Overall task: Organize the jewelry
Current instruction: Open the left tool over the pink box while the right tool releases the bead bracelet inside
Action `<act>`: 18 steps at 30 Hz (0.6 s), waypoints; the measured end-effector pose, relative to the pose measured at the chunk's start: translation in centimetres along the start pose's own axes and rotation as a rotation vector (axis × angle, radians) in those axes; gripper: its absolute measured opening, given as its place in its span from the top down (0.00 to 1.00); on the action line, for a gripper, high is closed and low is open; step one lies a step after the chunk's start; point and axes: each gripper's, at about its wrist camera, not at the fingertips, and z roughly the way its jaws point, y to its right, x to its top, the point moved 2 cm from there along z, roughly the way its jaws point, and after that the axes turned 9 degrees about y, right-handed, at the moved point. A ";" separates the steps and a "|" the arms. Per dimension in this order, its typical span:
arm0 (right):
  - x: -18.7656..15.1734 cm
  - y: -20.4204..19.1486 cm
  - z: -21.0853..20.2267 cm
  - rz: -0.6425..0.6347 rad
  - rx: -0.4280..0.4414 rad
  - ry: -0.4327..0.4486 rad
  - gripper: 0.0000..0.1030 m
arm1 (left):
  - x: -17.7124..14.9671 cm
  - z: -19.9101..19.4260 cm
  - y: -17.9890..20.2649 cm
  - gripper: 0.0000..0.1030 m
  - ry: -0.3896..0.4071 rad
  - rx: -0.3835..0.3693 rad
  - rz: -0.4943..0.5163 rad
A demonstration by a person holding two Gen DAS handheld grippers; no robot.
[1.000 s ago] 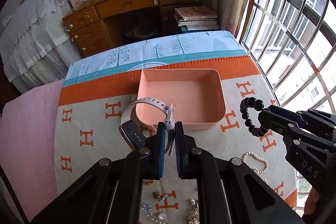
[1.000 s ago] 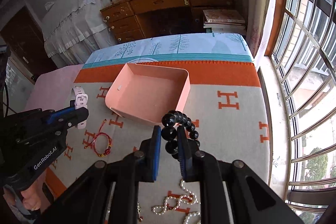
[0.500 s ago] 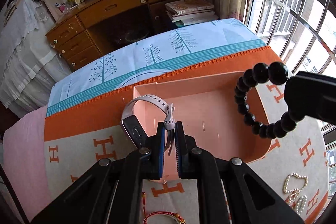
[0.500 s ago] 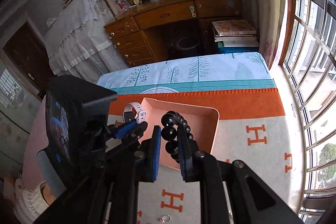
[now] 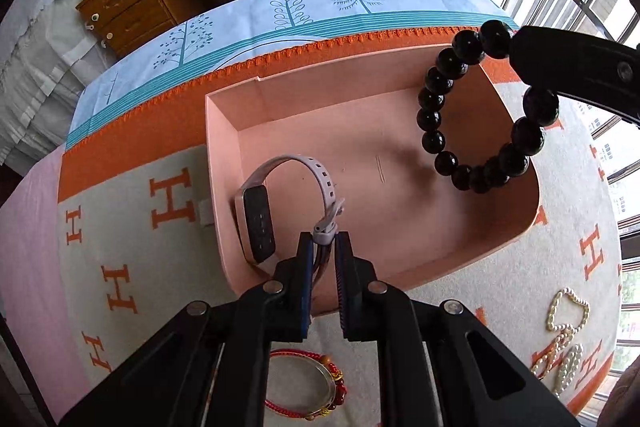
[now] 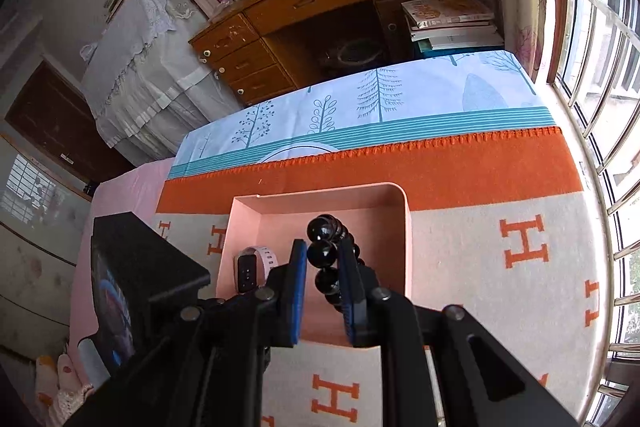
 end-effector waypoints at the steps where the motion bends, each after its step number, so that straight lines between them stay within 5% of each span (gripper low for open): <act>1: 0.1 -0.3 -0.2 -0.002 0.015 0.008 0.85 | 0.1 -0.3 -0.1 0.90 0.015 0.003 -0.008; 5: 0.7 -1.0 -1.0 0.010 0.075 0.039 0.85 | 0.8 -2.1 -0.5 0.80 0.095 0.023 -0.016; 7: 0.9 -1.2 -1.4 -0.022 0.008 0.081 0.82 | 1.3 -3.1 -0.8 0.46 0.149 0.071 -0.018; 9: 0.9 -1.4 -1.6 -0.056 -0.061 0.098 0.66 | 1.7 -4.3 -1.0 0.29 0.202 0.103 -0.020; 11: 0.8 -1.4 -1.9 -0.070 -0.061 0.099 0.54 | 1.9 -5.2 -1.4 0.28 0.231 0.105 -0.027; 18: -0.4 -1.1 -3.3 -0.098 -0.077 0.084 0.54 | 1.3 -7.2 -2.4 0.28 0.241 0.064 -0.066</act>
